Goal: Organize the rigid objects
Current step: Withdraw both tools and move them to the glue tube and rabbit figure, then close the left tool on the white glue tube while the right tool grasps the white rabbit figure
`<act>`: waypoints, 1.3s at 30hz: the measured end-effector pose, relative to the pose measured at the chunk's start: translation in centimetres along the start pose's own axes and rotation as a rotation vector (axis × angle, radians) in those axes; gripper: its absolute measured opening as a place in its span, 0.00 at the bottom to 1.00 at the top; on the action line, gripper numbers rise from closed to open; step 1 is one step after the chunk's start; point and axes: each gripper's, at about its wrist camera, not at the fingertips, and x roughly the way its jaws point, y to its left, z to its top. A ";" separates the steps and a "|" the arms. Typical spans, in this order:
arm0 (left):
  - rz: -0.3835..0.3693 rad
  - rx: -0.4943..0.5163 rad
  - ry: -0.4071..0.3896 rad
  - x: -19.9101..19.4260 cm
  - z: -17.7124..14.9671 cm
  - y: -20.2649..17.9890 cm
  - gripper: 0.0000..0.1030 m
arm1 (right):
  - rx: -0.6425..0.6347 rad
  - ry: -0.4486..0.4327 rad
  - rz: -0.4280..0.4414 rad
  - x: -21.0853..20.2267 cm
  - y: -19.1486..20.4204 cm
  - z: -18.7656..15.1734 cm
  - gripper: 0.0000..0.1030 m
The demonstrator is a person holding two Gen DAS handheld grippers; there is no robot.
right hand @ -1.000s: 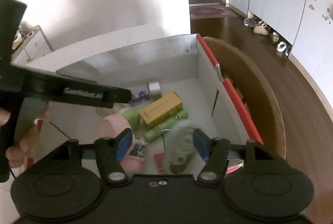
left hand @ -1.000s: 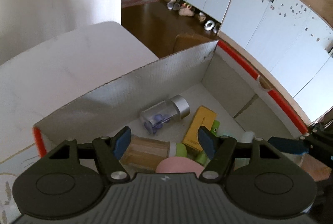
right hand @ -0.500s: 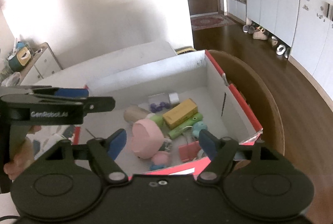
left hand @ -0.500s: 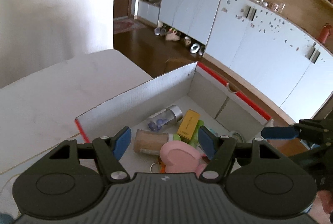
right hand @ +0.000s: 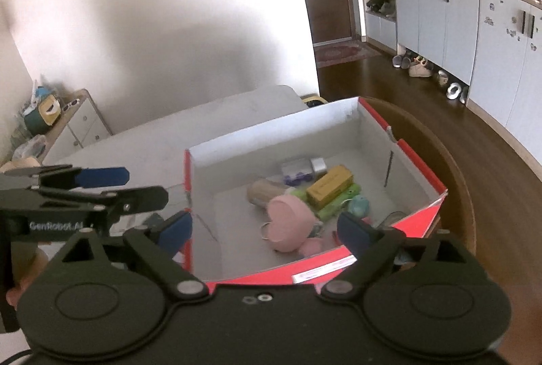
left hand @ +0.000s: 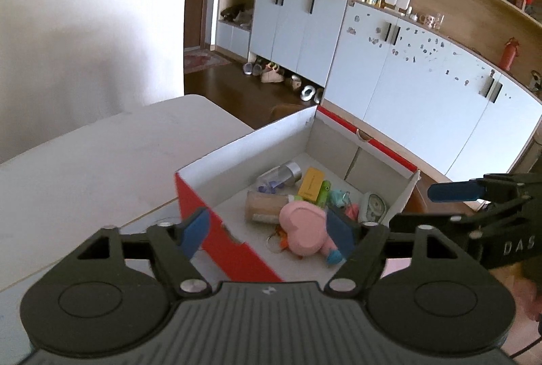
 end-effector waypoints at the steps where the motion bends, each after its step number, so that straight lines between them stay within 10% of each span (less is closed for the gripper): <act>1: -0.001 0.001 -0.007 -0.5 -0.3 0.3 0.76 | 0.004 -0.008 -0.001 -0.2 0.5 -0.2 0.96; 18: 0.139 -0.028 -0.063 -5.8 -6.1 7.9 0.81 | -0.004 0.015 0.061 1.2 9.9 -2.3 1.00; 39: 0.139 0.002 0.006 -0.9 -11.5 12.7 0.81 | -0.018 0.181 0.046 10.1 16.9 -3.0 0.95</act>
